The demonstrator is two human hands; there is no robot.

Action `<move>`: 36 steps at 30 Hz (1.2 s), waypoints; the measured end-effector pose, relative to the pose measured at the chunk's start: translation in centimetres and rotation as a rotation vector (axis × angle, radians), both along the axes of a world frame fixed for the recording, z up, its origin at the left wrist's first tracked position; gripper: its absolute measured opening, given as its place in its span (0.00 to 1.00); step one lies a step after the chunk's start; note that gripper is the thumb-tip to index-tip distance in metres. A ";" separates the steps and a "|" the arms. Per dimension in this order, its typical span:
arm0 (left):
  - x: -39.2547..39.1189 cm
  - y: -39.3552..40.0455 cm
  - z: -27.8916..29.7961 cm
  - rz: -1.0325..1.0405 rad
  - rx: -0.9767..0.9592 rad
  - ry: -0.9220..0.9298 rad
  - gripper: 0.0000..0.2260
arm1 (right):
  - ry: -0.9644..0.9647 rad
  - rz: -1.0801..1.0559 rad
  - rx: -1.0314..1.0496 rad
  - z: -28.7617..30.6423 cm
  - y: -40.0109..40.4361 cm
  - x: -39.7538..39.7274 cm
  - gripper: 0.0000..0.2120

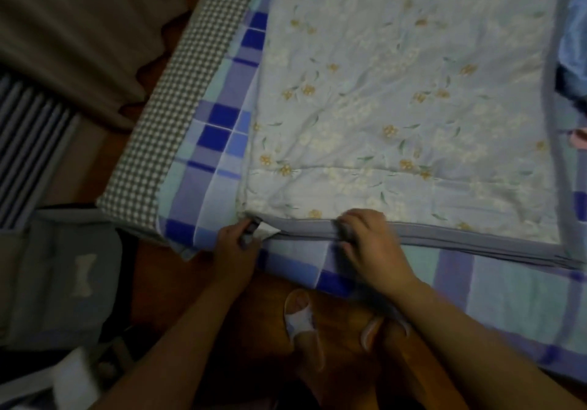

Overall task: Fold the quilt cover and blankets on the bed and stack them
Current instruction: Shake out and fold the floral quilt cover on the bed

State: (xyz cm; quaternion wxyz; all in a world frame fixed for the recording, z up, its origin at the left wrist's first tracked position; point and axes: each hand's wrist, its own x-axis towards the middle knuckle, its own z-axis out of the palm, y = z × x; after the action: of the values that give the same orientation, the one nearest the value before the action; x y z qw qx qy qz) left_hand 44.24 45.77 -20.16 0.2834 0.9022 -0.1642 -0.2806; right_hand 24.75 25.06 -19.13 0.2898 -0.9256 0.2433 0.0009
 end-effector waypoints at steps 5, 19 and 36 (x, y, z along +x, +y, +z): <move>0.4 -2.6 -0.2 0.400 -0.208 0.232 0.02 | 0.101 0.188 -0.069 -1.9 2.3 8.2 0.17; -3.3 -3.0 0.2 0.308 -0.003 0.319 0.12 | 0.128 -0.071 0.253 -0.3 -1.1 11.7 0.10; -2.2 -4.8 -1.7 -0.598 0.183 -0.412 0.09 | -0.024 -0.089 0.184 1.8 -2.1 13.0 0.09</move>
State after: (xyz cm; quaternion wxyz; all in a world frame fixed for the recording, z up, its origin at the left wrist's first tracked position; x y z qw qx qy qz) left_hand 42.04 40.98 -21.81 0.0679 0.8735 -0.4483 -0.1773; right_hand 37.75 22.98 -17.37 0.3763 -0.8833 0.2796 -0.0008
